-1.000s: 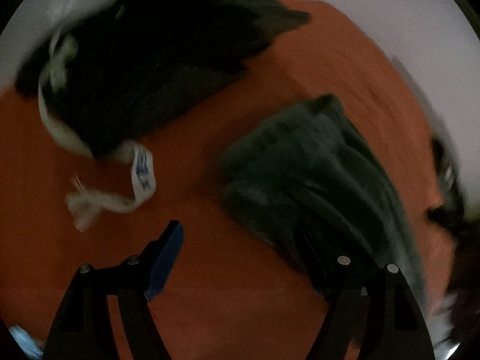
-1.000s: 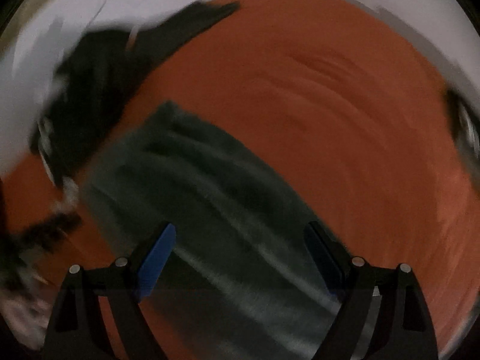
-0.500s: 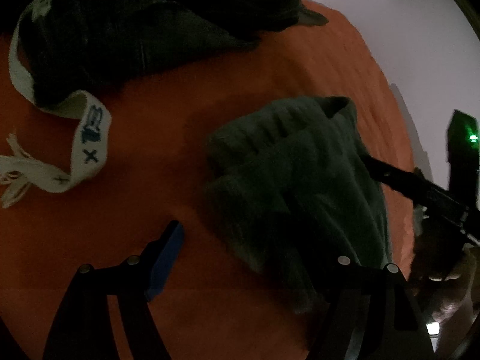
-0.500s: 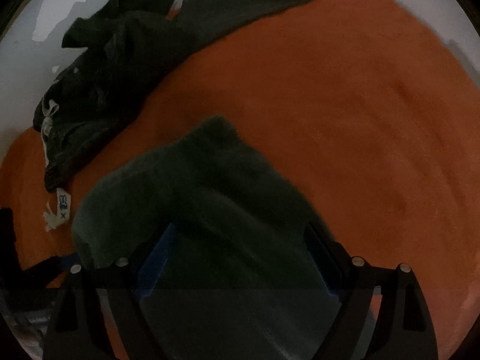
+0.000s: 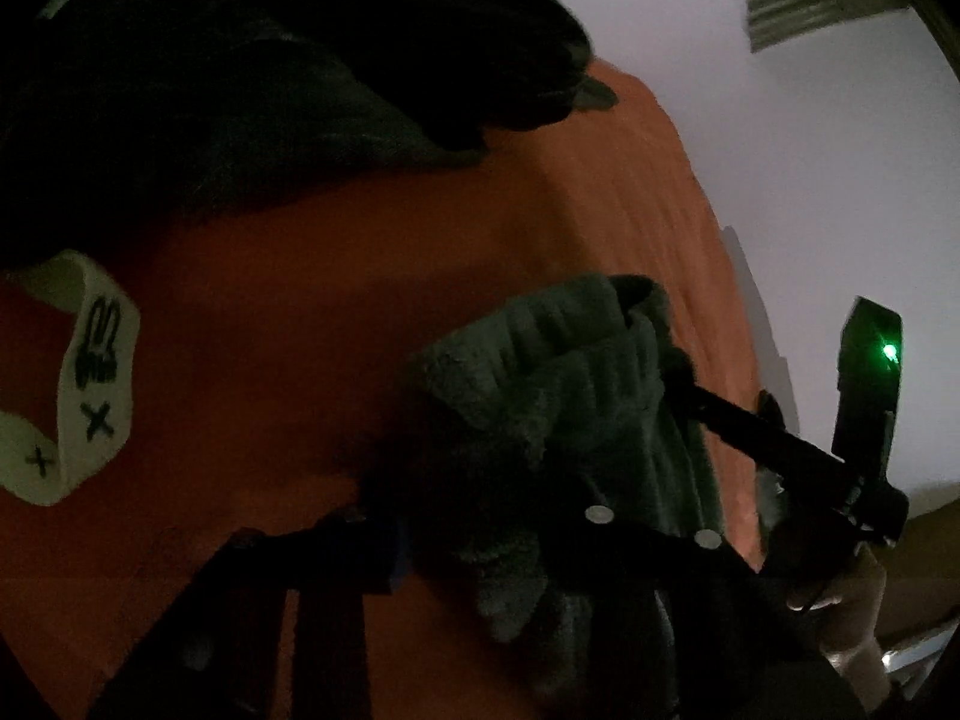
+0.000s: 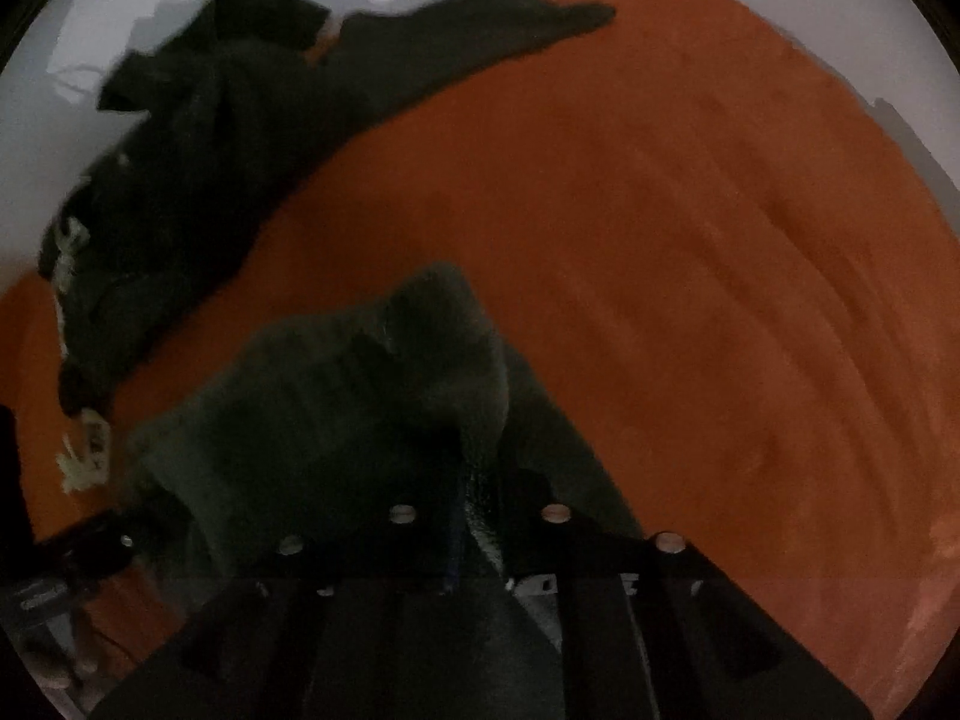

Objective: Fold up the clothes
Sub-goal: 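Fold the sweatpants over toward the cuffs with the right gripper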

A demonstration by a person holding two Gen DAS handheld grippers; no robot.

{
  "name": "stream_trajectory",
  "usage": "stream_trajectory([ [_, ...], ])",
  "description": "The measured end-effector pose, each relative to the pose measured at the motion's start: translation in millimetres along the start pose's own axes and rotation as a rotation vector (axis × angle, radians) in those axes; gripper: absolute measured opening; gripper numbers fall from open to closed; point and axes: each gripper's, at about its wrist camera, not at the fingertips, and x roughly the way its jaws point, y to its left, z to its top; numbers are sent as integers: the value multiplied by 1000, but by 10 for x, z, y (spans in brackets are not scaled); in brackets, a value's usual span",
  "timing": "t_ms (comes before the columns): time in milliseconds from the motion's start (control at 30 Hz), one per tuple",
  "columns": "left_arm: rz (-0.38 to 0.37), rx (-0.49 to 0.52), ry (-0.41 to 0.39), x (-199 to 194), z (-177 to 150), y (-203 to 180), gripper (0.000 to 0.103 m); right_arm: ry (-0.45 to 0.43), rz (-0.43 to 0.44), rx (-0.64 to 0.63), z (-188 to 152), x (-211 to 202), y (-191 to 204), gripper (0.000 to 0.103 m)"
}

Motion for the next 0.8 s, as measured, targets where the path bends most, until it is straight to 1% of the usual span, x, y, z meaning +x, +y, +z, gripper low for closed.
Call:
stream_trajectory([
  [33, -6, -3, -2, -9, 25, 5, 29, 3, 0, 13, 0, 2, -7, 31],
  [67, -13, -10, -3, -29, 45, -4, 28, -11, 4, 34, -10, -44, -17, 44],
  [100, -32, -20, -17, -85, 52, -3, 27, -33, 10, 59, -26, -110, -25, 46],
  [133, -54, -32, -34, -153, 56, 3, 26, -54, 15, 84, -42, -175, -32, 46],
  [167, -77, -43, -51, -221, 61, 8, 26, -75, 44, 129, -86, -278, -56, 47],
  [233, -110, -53, -72, -315, 85, 13, 26, -106, 152, 245, -237, -453, -131, 48],
  [267, -104, -40, -61, -310, 107, 8, 26, -113, 197, 292, -339, -527, -150, 49],
  [367, -48, -9, -16, -185, 85, 34, 27, -125, 308, 411, -689, -739, -170, 50],
  [400, -46, -18, -3, -175, 67, 66, 28, -121, 318, 430, -787, -788, -172, 50],
  [467, -62, -52, 18, -173, 51, 132, 30, -106, 305, 441, -959, -861, -168, 50],
  [500, -89, -85, 25, -176, 59, 177, 31, -98, 298, 446, -1046, -897, -166, 50],
  [600, -99, -113, 40, -129, 44, 181, 34, -88, 273, 504, -1325, -1068, -331, 50],
  [700, -84, -111, 41, -119, 7, 184, 35, -115, 244, 594, -1709, -1142, -384, 50],
  [800, -100, -118, 31, -165, -45, 190, 34, -189, 240, 701, -2093, -1259, -428, 50],
])
